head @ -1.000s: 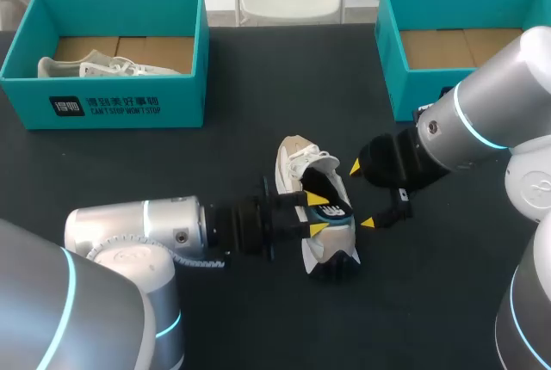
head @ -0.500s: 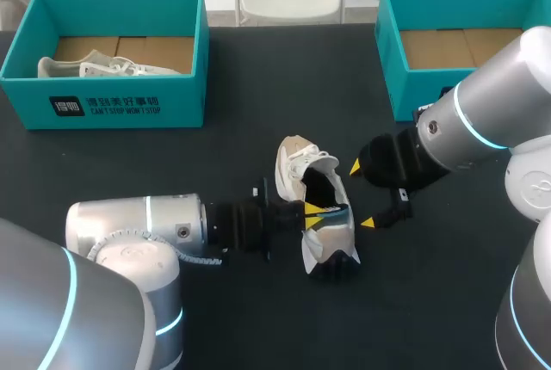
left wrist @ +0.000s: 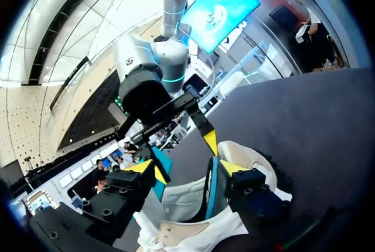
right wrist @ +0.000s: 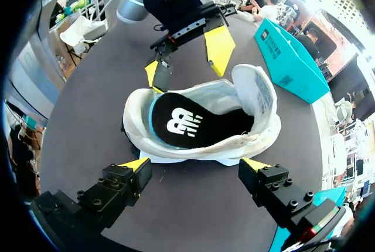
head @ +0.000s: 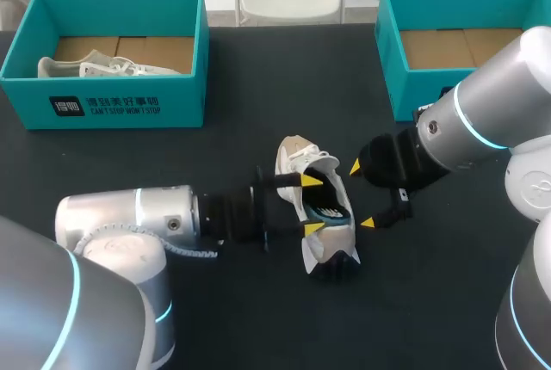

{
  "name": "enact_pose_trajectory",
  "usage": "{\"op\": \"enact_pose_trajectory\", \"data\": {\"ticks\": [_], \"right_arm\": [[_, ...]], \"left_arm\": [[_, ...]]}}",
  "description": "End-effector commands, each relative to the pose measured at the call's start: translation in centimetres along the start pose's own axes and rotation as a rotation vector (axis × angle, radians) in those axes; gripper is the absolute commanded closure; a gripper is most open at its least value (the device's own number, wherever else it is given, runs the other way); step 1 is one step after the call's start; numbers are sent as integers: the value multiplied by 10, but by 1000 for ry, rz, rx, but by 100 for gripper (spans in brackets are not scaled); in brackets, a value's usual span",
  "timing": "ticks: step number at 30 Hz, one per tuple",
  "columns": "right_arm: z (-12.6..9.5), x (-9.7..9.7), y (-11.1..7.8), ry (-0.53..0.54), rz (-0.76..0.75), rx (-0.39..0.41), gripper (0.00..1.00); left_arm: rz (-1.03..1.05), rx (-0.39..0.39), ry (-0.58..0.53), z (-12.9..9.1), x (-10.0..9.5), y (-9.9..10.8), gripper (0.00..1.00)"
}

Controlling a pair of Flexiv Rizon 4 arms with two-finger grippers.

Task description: Take the shoe out of the shoebox, open the shoe tongue, remove and reinsert the insole, then place the shoe into the shoebox

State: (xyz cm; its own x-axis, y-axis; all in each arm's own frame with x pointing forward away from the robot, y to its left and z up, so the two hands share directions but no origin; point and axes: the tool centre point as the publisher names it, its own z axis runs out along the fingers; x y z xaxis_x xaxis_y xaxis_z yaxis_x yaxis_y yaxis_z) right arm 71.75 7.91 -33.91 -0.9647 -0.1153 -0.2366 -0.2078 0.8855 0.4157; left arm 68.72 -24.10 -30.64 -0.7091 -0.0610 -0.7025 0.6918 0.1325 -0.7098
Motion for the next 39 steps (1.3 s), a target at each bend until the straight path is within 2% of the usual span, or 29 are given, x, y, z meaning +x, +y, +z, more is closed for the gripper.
{"op": "enact_pose_trajectory", "data": {"ticks": [1, 5, 8, 13, 18, 23, 25, 35, 39], "right_arm": [[1, 1, 0, -3, -1, 1, 0], [1, 1, 0, -3, -1, 1, 0], [1, 1, 0, -3, -1, 1, 0], [1, 1, 0, -3, -1, 1, 0], [1, 1, 0, -3, -1, 1, 0], [1, 1, 0, -3, -1, 1, 0], [1, 1, 0, -3, -1, 1, 0], [1, 1, 0, -3, -1, 1, 0], [-29, -6, -15, -9, -2, 1, 0]], "left_arm": [[6, 4, 0, -14, -4, -10, 0], [-12, 3, 41, -21, -13, -12, 0], [-22, -6, 130, -22, -21, -8, 0], [-82, -14, 363, -16, -34, -6, 0], [-37, -38, 606, -9, -41, -13, 2], [25, -113, 920, -6, -55, -26, 0], [34, -133, 998, -7, -62, -30, 0], [34, -133, 998, -7, -62, -30, 0], [34, -133, 998, -7, -62, -30, 0]]}}
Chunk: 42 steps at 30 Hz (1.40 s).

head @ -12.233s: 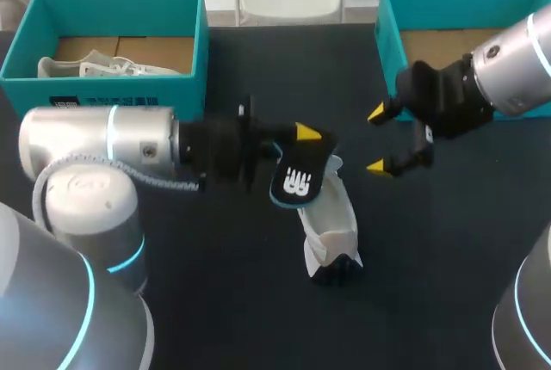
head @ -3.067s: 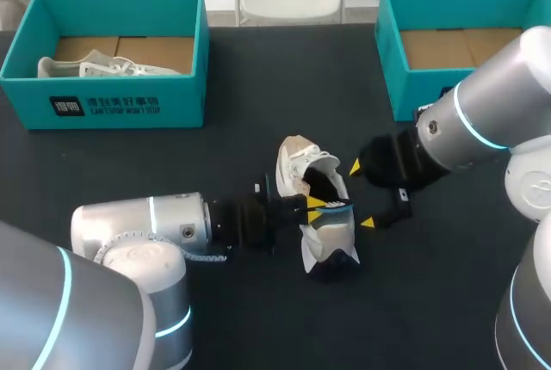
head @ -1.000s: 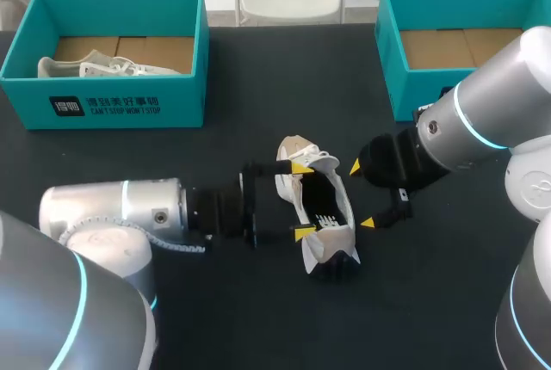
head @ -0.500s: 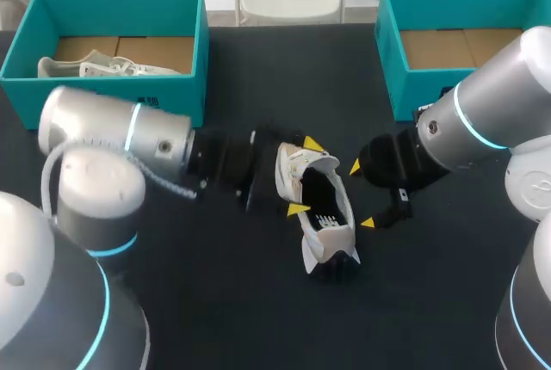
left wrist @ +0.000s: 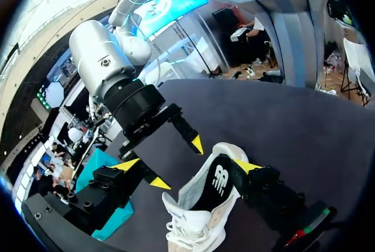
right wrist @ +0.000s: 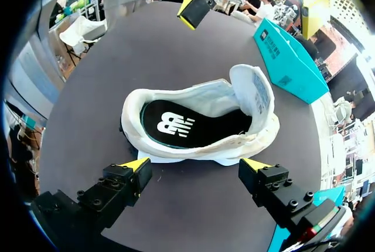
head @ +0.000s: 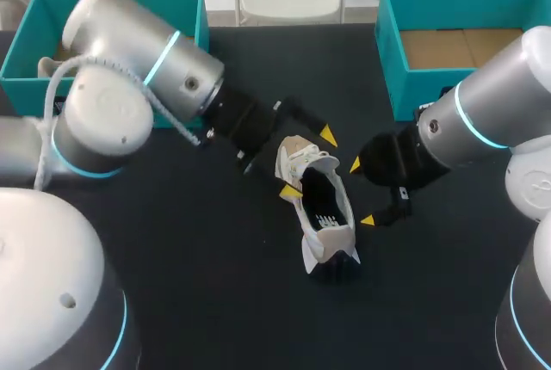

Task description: Take the shoe out of the shoebox, open the shoe tongue, remove and reinsert the insole, then place the shoe into the shoebox

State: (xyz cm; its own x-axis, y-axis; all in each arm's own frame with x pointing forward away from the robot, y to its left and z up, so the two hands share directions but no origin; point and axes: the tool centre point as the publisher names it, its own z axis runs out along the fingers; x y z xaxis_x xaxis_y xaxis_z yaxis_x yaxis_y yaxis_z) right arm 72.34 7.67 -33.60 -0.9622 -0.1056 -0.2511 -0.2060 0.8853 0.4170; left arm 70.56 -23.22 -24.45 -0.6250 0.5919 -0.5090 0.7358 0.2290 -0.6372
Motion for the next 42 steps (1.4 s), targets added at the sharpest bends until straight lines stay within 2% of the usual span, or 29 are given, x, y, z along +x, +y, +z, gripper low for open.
{"op": "enact_pose_trajectory", "data": {"ticks": [1, 5, 11, 18, 21, 23, 28, 30, 31, 32, 33, 34, 35, 42], "right_arm": [[-36, -3, -17, 9, -1, 5, 0], [-72, -10, -30, 60, -22, 31, 0], [-114, -18, -40, 109, -30, 13, 0], [-147, -24, -34, 193, -36, -19, 0], [-152, -28, -31, 152, -20, 3, 0], [-152, -28, -31, 152, -20, 3, 0], [-152, -28, -31, 152, -20, 3, 0], [-152, -28, -31, 152, -20, 3, 0], [-152, -28, -31, 152, -20, 3, 0], [-152, -28, -31, 152, -20, 3, 0], [-152, -28, -31, 152, -20, 3, 0], [-152, -28, -31, 152, -20, 3, 0], [-152, -28, -31, 152, -20, 3, 0], [-152, -28, -31, 152, -20, 3, 0]], "left_arm": [[-1, -2, 300, -1, -5, 0, 0], [-1, -2, 300, -1, -5, 0, 0], [-1, -2, 300, -1, -5, 0, 0], [-1, -2, 300, -1, -5, 0, 0], [7, -15, 307, -1, -6, 3, 0], [47, -21, 356, -2, -7, 8, 0], [146, -121, 495, 1, -9, 19, 0], [152, -143, 517, 0, -10, 21, 0], [143, -143, 527, -1, -11, 22, 28], [156, -155, 536, -2, -12, 22, 52], [157, -148, 546, -4, -12, 22, 62], [154, -145, 552, -5, -13, 21, 87], [155, -142, 557, -6, -13, 21, 100], [175, -124, 563, -13, -13, 23, 100]]}}
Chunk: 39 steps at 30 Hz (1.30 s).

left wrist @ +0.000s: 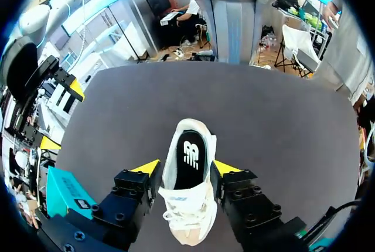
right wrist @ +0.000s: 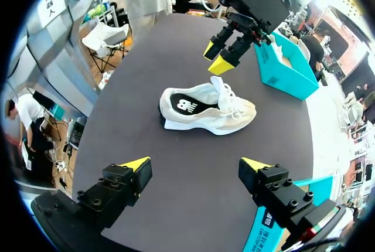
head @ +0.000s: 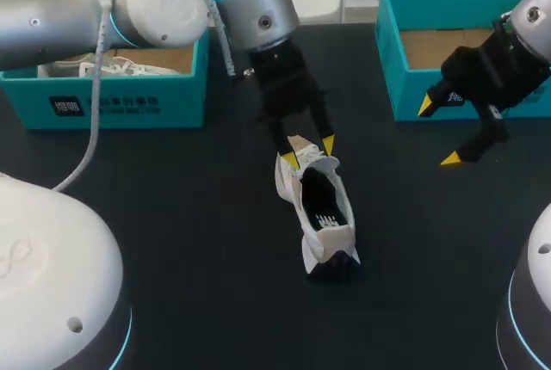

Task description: Take the shoe out of the shoebox, open the shoe tongue, remove and reinsert the insole, then place the shoe into the shoebox

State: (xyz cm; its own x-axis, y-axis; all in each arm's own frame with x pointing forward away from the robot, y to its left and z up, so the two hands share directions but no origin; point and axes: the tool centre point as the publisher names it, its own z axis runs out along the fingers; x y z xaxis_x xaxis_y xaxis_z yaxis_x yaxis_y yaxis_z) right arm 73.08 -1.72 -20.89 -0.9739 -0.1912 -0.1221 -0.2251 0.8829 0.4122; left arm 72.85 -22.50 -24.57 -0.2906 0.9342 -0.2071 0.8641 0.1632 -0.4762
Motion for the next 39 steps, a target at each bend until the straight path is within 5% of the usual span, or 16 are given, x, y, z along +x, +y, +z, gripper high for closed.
{"op": "enact_pose_trajectory", "data": {"ticks": [1, 17, 33, 39], "right_arm": [[1, 1, 0, -2, 0, 2, 0], [1, 1, 0, -2, 0, 2, 0], [1, 1, 0, -2, 0, 2, 0], [1, 1, 0, -2, 0, 2, 0]], "left_arm": [[1, 8, 16, -3, -1, 4, 100], [1, 8, 16, -3, -1, 4, 100], [74, -113, 130, 78, 3, 7, 100], [85, -219, 135, 106, -4, 17, 100]]}}
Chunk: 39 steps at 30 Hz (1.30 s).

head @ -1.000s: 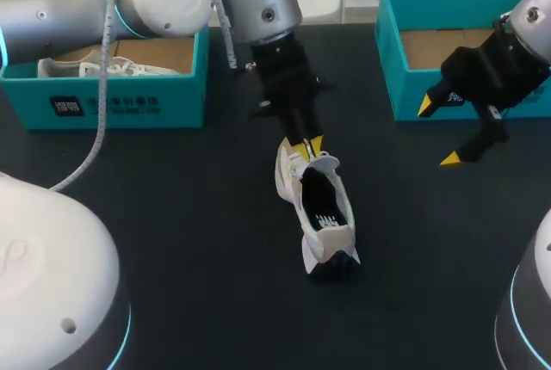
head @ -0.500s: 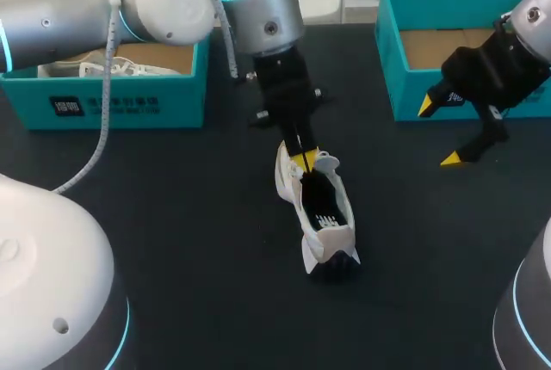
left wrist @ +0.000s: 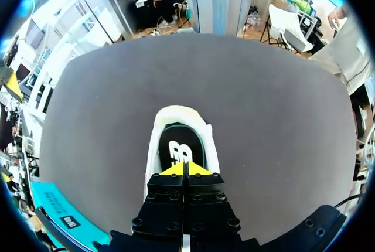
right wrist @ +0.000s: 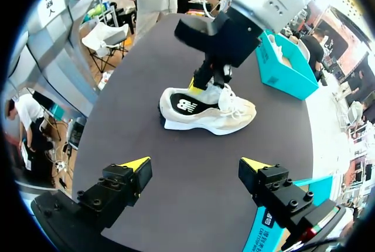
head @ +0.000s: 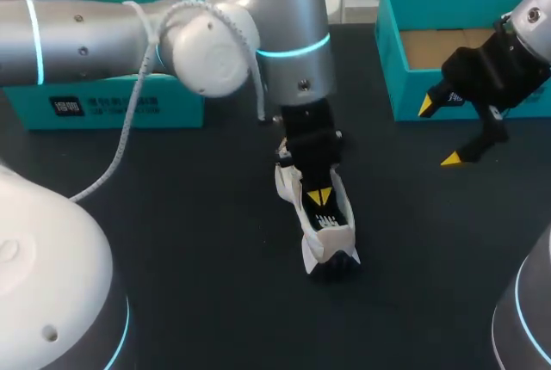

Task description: Take the shoe out of the shoebox, open the shoe tongue, remove and reinsert the insole, then place the shoe into the shoebox

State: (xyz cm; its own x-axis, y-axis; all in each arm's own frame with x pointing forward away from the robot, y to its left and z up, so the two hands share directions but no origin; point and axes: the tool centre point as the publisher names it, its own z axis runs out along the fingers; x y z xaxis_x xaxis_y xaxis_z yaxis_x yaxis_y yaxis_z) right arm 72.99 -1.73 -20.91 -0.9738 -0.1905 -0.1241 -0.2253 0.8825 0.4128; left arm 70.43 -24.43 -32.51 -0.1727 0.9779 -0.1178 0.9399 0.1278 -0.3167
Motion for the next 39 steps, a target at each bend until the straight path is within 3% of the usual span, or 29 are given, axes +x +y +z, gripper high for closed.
{"op": "enact_pose_trajectory", "data": {"ticks": [1, 4, 7, 20, 29, 39], "right_arm": [[1, 0, 0, 0, 0, 3, 0], [1, 0, 0, 0, 0, 3, 0], [1, 0, 0, 0, 0, 3, 0], [1, 0, 0, 0, 0, 3, 0], [1, 0, 0, 0, 0, 3, 0], [1, 0, 0, 0, 0, 3, 0]], "left_arm": [[6, -73, 9, 24, -13, 1, 100], [2, -130, 14, 35, -15, 7, 100], [-22, -124, 14, 40, -12, 13, 100], [-72, -275, 15, 72, -10, 34, 100], [-56, -178, -17, 44, -4, 14, 100], [-27, -150, 5, 75, -16, 4, 100]]}}
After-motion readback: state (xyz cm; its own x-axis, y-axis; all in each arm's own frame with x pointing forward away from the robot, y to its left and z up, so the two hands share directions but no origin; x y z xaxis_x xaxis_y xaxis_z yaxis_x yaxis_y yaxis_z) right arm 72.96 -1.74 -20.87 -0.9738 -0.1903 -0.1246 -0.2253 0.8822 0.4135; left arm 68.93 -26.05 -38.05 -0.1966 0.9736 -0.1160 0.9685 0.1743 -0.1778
